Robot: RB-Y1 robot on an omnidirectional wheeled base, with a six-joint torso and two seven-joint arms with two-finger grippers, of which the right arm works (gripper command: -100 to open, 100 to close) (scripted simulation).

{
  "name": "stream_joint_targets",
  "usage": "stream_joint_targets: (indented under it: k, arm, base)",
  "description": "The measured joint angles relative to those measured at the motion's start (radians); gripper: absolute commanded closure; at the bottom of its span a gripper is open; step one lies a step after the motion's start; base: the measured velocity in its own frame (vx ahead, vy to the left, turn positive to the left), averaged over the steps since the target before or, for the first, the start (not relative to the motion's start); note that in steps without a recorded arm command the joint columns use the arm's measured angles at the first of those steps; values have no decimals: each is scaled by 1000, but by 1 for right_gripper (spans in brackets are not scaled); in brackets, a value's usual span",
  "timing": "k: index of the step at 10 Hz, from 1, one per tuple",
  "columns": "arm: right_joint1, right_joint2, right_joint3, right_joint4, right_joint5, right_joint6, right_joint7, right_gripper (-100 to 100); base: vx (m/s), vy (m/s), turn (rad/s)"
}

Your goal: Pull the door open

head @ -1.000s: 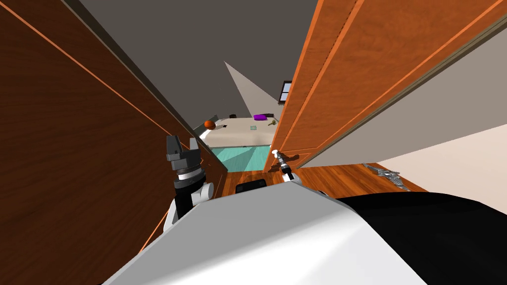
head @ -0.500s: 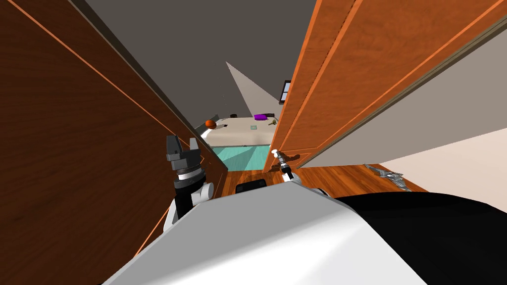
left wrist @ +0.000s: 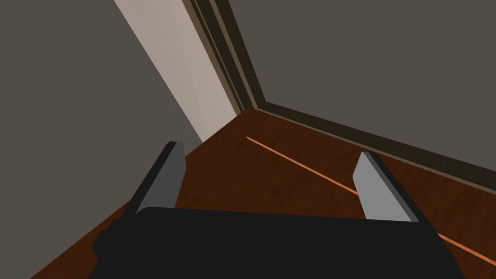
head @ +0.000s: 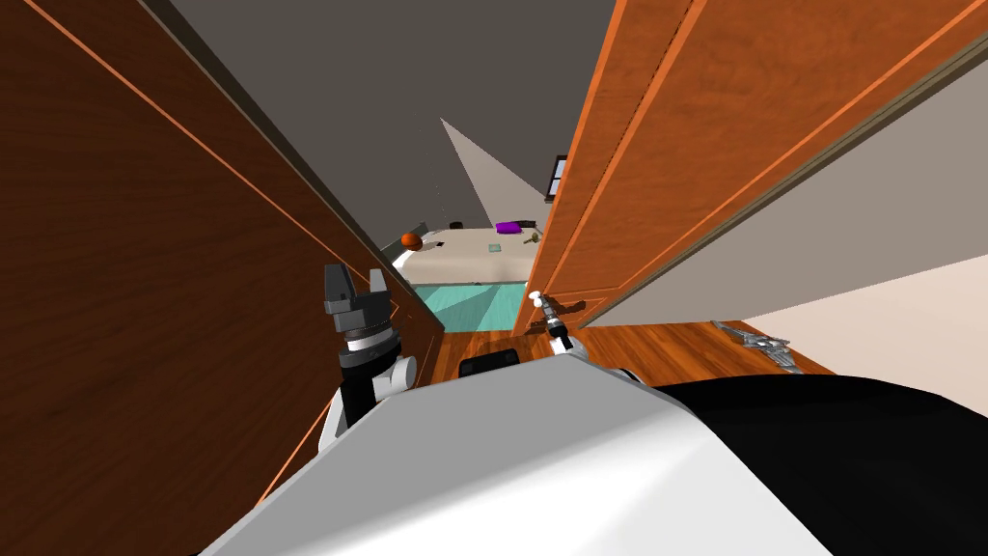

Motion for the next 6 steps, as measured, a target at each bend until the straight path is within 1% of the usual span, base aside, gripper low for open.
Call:
stream_joint_targets:
  k: [1,2,3,4,5,6]
  arm:
    - [-12,3,5,16,-12,-4,-22,100]
    - [-13,2,11,17,-18,-6,-40,100]
    - [-21,-3,19,34,-30,-13,-66,100]
    - [-22,-3,24,32,-36,-9,-83,100]
    - [-48,-9,30,88,-48,-37,-106,100]
    - [-24,-8,35,58,-54,-31,-125,100]
  base:
    - [-36,-23,21]
    - [-39,-16,27]
    - [-34,-11,1]
    - [-34,-16,33]
    - [-32,-15,34]
    - [-24,-2,-16]
